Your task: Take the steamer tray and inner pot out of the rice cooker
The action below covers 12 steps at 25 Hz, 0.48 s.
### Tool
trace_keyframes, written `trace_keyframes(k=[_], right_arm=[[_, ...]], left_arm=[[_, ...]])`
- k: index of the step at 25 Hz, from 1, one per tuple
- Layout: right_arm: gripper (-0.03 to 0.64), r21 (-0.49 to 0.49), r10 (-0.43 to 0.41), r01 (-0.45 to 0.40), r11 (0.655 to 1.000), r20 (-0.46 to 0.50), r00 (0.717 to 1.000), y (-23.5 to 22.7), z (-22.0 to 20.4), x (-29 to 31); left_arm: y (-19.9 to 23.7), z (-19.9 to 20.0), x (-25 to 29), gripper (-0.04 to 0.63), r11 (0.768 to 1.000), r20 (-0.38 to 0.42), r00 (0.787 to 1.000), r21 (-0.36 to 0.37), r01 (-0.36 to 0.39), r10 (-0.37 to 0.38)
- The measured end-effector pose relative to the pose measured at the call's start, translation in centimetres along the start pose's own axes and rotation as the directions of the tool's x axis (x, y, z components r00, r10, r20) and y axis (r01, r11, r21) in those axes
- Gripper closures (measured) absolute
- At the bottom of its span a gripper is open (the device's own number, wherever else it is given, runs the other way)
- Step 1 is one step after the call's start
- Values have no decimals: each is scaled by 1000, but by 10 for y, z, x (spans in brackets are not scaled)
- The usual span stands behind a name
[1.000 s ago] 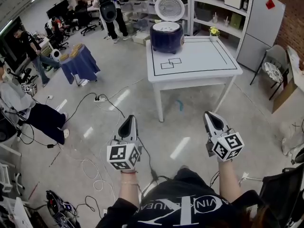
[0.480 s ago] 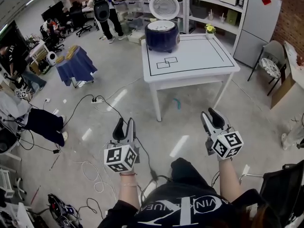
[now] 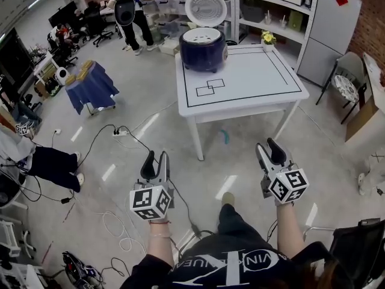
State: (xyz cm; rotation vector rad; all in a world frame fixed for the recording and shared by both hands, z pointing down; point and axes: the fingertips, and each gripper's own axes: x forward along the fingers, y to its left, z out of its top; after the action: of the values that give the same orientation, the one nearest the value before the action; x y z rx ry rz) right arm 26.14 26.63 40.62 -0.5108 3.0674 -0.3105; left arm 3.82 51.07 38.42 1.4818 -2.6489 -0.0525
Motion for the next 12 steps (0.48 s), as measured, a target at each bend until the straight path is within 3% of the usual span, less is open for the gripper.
trace_keyframes(k=[12], right_arm=[[446, 11, 11, -11, 1000, -55, 998, -79, 10, 126]], left_arm=[[20, 7, 148, 460, 999, -31, 999, -29, -22, 22]])
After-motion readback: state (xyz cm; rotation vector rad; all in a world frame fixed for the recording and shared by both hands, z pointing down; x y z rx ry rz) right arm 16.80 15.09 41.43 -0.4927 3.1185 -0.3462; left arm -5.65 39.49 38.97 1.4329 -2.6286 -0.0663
